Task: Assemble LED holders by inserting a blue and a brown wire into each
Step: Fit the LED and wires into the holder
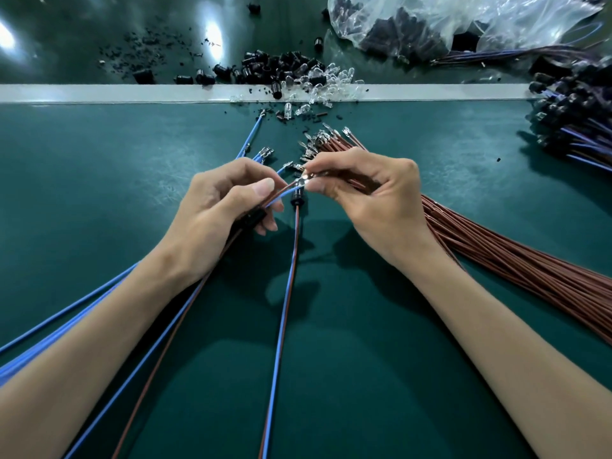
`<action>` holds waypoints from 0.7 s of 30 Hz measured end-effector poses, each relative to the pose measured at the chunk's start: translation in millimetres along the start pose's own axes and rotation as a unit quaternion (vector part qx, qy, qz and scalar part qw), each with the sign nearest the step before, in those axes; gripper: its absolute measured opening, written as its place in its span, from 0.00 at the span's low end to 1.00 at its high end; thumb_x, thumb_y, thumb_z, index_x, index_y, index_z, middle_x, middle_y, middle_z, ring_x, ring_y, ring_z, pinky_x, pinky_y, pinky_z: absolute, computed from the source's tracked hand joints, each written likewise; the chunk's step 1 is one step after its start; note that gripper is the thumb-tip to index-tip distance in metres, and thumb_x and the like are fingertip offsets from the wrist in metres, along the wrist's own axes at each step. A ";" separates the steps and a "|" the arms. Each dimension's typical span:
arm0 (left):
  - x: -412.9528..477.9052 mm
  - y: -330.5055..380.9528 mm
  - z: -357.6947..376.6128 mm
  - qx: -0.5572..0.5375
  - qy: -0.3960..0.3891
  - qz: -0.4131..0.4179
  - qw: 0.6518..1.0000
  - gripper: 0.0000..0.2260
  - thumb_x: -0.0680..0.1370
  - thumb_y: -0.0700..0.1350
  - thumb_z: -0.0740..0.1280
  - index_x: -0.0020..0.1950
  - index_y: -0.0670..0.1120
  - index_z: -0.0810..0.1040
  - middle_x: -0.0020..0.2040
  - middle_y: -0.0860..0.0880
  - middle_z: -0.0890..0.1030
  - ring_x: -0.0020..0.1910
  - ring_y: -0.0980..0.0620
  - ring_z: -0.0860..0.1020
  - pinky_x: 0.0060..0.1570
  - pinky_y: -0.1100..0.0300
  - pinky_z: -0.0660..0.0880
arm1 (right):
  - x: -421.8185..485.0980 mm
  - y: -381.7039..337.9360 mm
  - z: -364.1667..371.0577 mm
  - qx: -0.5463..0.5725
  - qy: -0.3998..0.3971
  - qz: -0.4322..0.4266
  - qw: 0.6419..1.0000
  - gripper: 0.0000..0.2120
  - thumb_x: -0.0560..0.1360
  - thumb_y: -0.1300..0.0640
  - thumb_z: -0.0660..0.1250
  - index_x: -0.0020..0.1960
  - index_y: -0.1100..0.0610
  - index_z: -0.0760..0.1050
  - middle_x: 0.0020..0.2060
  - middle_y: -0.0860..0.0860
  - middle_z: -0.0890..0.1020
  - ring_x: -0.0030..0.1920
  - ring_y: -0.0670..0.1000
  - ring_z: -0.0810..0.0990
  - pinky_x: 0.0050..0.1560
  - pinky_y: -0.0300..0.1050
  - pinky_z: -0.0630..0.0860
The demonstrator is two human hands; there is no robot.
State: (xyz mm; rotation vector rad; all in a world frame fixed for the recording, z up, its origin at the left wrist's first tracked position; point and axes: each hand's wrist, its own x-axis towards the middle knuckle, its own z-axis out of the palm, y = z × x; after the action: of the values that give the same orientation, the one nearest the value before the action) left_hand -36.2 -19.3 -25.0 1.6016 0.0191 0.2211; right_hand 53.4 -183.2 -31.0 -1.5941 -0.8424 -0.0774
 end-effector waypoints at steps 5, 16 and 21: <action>0.6 -0.5 1.0 0.042 -0.015 0.007 0.999 0.13 0.69 0.51 0.64 0.45 0.42 0.77 0.34 0.50 0.79 0.32 0.53 0.76 0.34 0.65 0.72 | 4.7 -1.3 -4.0 0.059 0.003 0.051 0.997 0.12 0.69 0.68 0.73 0.46 0.52 0.80 0.36 0.40 0.83 0.41 0.38 0.81 0.47 0.31 0.75; -1.9 0.9 6.7 0.114 -0.017 0.007 0.993 0.14 0.75 0.46 0.63 0.32 0.41 0.75 0.25 0.51 0.75 0.24 0.60 0.72 0.27 0.71 0.68 | 11.7 1.7 -12.2 0.241 0.050 0.128 0.961 0.09 0.70 0.68 0.70 0.48 0.57 0.80 0.38 0.48 0.84 0.42 0.44 0.81 0.49 0.36 0.75; -0.7 2.7 5.0 0.065 -0.002 0.015 0.998 0.13 0.79 0.48 0.61 0.38 0.44 0.75 0.27 0.52 0.76 0.24 0.56 0.72 0.25 0.67 0.68 | 13.8 0.6 -14.1 0.327 0.067 0.167 0.928 0.10 0.71 0.68 0.68 0.50 0.59 0.77 0.38 0.49 0.84 0.41 0.44 0.81 0.46 0.35 0.75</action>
State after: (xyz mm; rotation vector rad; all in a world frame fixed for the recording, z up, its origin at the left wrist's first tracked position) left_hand -36.4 -24.4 -22.5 1.7330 0.0071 0.2432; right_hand 69.6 -189.2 -21.4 -1.0583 -0.4106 0.3097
